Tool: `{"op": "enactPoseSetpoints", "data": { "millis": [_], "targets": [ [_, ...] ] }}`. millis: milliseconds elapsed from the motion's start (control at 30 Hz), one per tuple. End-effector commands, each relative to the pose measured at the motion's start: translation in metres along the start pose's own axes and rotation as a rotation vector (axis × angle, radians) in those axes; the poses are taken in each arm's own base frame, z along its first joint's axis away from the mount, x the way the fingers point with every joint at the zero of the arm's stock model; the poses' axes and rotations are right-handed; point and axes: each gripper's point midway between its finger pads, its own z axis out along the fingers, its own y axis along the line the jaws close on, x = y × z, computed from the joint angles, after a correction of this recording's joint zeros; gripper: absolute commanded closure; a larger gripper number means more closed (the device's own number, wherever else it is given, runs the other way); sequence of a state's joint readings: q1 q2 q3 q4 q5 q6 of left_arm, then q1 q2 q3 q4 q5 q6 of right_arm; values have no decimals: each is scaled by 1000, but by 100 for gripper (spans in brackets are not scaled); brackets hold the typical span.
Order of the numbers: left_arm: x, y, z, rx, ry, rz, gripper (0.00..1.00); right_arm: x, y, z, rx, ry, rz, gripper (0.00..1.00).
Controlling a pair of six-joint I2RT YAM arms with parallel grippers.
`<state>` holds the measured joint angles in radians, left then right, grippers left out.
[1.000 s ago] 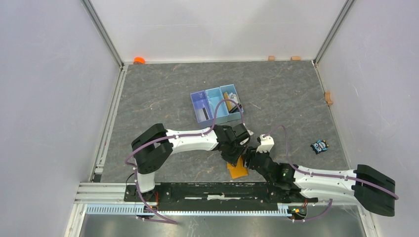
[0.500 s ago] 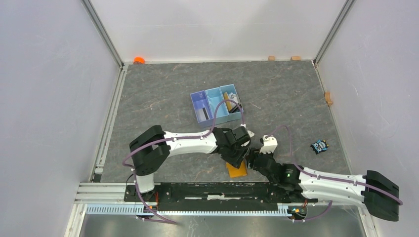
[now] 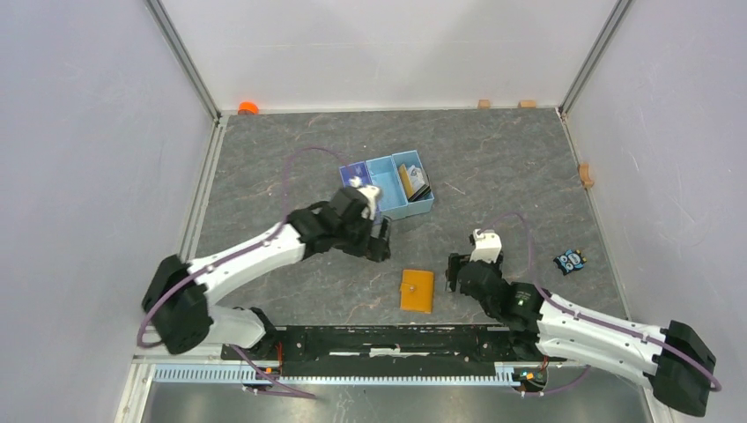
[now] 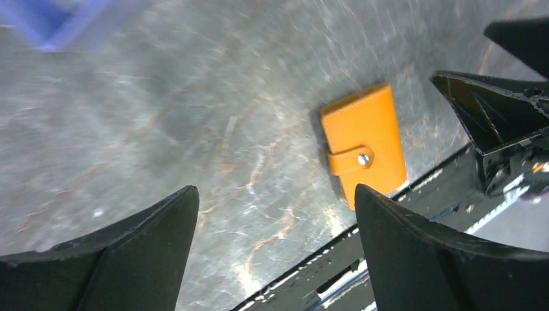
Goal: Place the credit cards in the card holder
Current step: Reset both arms
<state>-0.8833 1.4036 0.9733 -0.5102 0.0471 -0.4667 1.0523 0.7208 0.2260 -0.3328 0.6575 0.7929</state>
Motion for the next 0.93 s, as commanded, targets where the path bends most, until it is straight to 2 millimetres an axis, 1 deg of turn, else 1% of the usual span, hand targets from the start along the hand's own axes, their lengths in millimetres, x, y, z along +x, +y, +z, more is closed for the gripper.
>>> {"op": "enactPoseSetpoints", "data": {
  "millis": [0,67,133,200,267,333,400,500,567,667,800,900],
  "targets": [
    [-27,45,-37,-33,-153,-70,1,-30,-4,0,-3,-26,-24,11],
    [-29,75,-53,-102,-190,-123,0,-42,-14,0,25,-38,-22,3],
    [-25,104,-67,-163,-213,-180,0,-56,-21,-2,38,-47,-23,2],
    [-23,128,-85,-216,-254,-225,0,-68,-29,-4,52,-57,-11,2],
    [-25,142,-104,-285,-317,-241,0,-82,-37,-6,69,-84,-2,2],
    [-31,147,-123,-333,-405,-242,0,-96,-46,-9,92,-125,5,2],
    [-37,148,-143,-352,-494,-233,0,-109,-53,-13,109,-177,8,2],
    [-39,146,-158,-347,-573,-208,0,-124,-57,-18,122,-250,8,2],
    [-40,145,-164,-347,-594,-204,0,-131,-60,-21,132,-283,6,2],
    [-40,151,-168,-387,-592,-208,0,-135,-62,-24,140,-300,-3,2],
    [-38,151,-168,-388,-582,-210,0,-140,-62,-28,136,-321,-6,2],
    [-40,151,-172,-396,-597,-212,0,-144,-66,-32,151,-346,-19,2]
  ]
}}
